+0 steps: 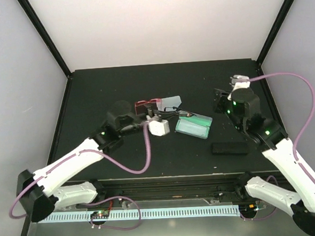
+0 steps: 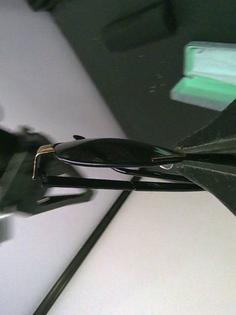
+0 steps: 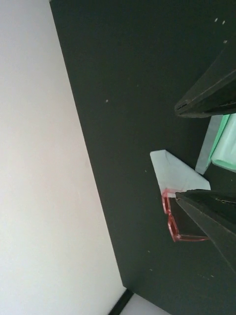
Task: Organize the sunglasses
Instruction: Fold the sunglasses.
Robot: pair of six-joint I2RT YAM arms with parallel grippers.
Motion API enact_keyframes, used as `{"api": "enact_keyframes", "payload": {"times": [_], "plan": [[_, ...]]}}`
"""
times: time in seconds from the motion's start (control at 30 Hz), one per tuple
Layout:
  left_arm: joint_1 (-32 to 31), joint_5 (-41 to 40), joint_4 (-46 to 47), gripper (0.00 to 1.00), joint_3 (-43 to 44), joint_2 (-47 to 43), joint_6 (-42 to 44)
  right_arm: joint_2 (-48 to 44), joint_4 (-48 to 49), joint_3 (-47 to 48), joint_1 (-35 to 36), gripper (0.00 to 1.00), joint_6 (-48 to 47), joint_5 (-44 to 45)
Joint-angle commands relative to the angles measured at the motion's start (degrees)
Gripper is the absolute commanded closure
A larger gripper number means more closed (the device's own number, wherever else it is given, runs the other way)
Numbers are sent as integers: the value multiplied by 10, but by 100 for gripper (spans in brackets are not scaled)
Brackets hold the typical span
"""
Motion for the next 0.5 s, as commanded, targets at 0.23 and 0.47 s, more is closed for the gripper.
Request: {"api": "enact_keyframes", "payload": {"times": [0.23,0.47], "plan": [[-106,-262,-124,98,86,217,176,-86,-50,-50,-7,56,47,81],[-122,-348,-163,98,168,368,217,-106,-57,-75,-7,56,50,78]]}}
